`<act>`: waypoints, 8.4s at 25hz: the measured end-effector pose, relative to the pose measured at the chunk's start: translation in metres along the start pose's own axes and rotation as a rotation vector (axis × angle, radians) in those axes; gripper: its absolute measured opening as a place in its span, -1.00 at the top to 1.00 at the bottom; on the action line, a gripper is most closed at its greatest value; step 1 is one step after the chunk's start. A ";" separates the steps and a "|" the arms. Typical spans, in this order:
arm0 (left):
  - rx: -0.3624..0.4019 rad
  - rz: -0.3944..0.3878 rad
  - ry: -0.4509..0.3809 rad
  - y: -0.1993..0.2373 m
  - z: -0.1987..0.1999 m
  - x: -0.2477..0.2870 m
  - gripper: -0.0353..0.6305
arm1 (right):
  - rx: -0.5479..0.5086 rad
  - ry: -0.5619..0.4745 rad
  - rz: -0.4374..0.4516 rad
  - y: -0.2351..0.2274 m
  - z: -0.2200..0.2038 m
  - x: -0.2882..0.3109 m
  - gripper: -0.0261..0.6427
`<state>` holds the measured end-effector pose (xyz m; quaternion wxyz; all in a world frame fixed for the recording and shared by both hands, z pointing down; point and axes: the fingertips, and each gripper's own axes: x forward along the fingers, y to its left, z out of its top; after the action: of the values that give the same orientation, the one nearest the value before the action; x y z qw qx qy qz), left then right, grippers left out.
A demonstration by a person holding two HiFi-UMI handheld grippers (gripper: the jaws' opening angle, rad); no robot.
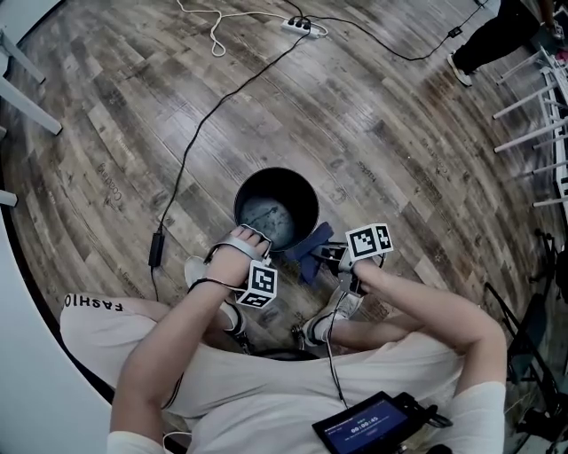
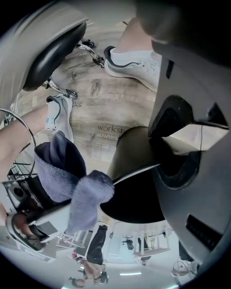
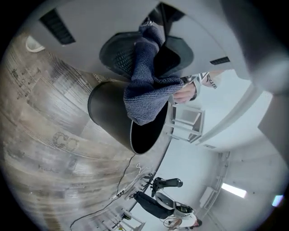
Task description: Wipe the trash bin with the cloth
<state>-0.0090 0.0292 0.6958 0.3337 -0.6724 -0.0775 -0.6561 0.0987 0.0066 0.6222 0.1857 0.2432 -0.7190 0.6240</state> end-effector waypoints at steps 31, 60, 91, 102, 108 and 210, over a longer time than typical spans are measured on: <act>-0.129 0.050 -0.048 0.016 0.031 0.001 0.54 | 0.125 0.055 -0.331 -0.205 -0.013 0.103 0.69; -0.031 0.018 0.033 0.002 0.016 0.004 0.54 | -0.109 0.108 -0.143 -0.092 -0.024 0.074 0.69; -0.101 -0.064 0.010 -0.009 0.013 0.005 0.37 | -0.096 0.173 -0.121 -0.033 -0.046 0.008 0.69; -0.053 -0.075 -0.025 -0.016 0.015 0.005 0.63 | -0.126 0.097 -0.107 -0.033 -0.007 0.036 0.69; -0.054 -0.080 -0.034 -0.017 0.020 0.007 0.63 | -0.108 0.106 -0.155 -0.098 -0.016 0.075 0.69; -1.303 0.424 -0.857 0.206 -0.084 -0.273 0.36 | -1.040 -0.597 -0.192 0.228 0.131 -0.138 0.69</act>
<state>-0.0016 -0.0831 0.3627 -0.0667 -0.9253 0.3286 -0.1775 0.0831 -0.0831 0.3399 0.1261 0.3489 -0.9255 0.0759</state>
